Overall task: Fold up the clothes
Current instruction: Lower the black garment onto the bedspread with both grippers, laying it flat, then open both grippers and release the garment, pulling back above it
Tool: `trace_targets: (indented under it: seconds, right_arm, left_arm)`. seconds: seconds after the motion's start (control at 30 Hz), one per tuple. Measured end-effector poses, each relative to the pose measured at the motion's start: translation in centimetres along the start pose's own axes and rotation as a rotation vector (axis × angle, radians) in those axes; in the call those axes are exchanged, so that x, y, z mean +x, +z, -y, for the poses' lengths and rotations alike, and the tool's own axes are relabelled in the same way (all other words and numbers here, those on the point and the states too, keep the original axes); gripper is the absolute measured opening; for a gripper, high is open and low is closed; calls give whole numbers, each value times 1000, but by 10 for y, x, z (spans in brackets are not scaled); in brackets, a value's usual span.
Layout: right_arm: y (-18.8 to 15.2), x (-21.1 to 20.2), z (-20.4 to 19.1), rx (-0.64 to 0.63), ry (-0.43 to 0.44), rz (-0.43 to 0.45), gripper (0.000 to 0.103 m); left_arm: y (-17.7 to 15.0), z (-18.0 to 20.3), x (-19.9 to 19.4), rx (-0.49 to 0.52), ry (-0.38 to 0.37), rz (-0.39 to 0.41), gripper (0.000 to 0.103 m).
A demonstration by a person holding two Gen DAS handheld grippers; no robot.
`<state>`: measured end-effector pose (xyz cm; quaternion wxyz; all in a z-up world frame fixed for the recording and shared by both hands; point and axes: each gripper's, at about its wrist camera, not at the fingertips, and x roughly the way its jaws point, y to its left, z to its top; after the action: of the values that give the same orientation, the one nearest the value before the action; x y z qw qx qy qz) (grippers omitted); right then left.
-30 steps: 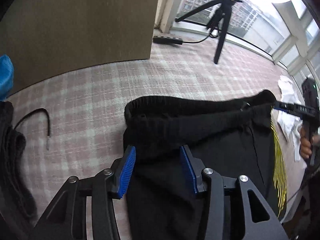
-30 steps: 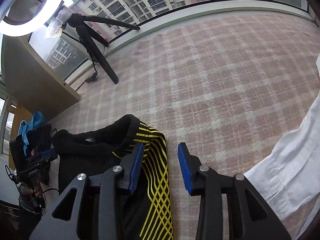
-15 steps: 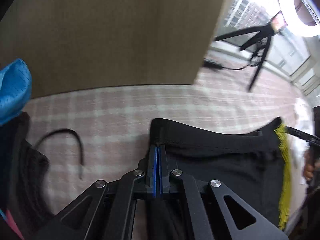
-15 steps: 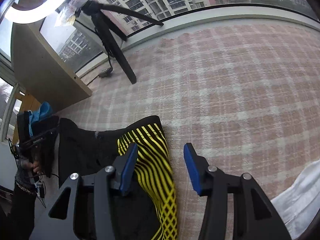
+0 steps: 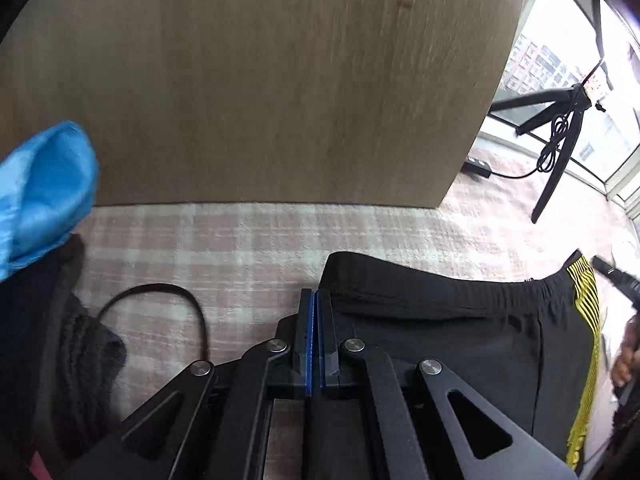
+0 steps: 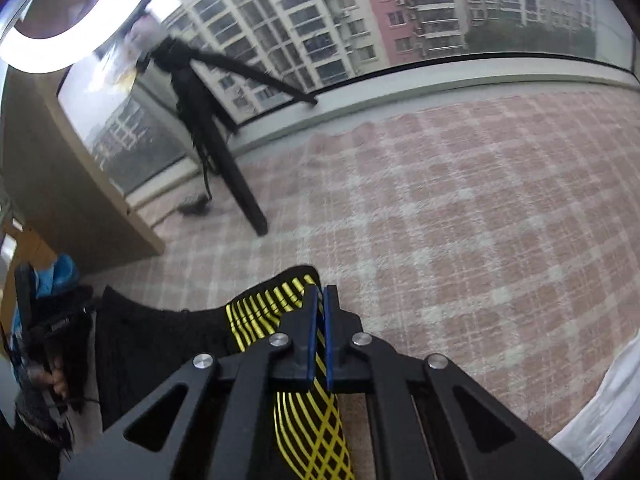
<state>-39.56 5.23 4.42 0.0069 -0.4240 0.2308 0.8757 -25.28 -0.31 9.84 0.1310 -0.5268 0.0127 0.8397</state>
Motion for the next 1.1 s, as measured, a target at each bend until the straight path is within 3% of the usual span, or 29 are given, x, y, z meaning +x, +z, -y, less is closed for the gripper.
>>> trace_targets:
  seconds: [0.03,0.1,0.23,0.33,0.4,0.57,0.63,0.73,0.8,0.83,0.97,1.1]
  right_arm:
    - [2,2,1,-14,-40,-11,2]
    - [4,14,8,-12,-97,-118,3]
    - [5,-18,21,56,33,-100,4]
    - [0,-63,15,19,92,-81,5]
    - [-6,-97,9,-13,124,-65,5]
    - [-36,-196,-10,-70,231,-25,19]
    - [-52,-229,-22,-85,281,-16,19]
    - [-81,-267,-43,-127,342,-34,22]
    - [-115,-263,-60,-156,358,-85,36]
    - [-134,-259,-68,-169,364,-113,38]
    - [-216,-222,-103,-213,366,-256,40]
    - [-305,-167,-141,-291,356,-429,40]
  left_arm:
    - [-2,-4,4,-5,0,-26,2]
    - [-4,-14,8,-48,-30,-84,2]
    - [-16,-18,-37,-43,-98,-33,6]
    - [-35,-12,-79,13,-154,-5,12]
    - [-53,-4,-108,75,-162,10,22]
    - [-118,-13,-183,146,-148,20,27]
    - [-145,-22,-209,138,-163,9,27]
    - [-185,-40,-238,112,-182,-8,38]
    - [-216,-43,-240,124,-198,-40,49]
    - [-233,-44,-237,123,-213,-66,53]
    - [-286,-43,-202,68,-306,-201,54]
    - [-316,-29,-175,143,-281,-267,54]
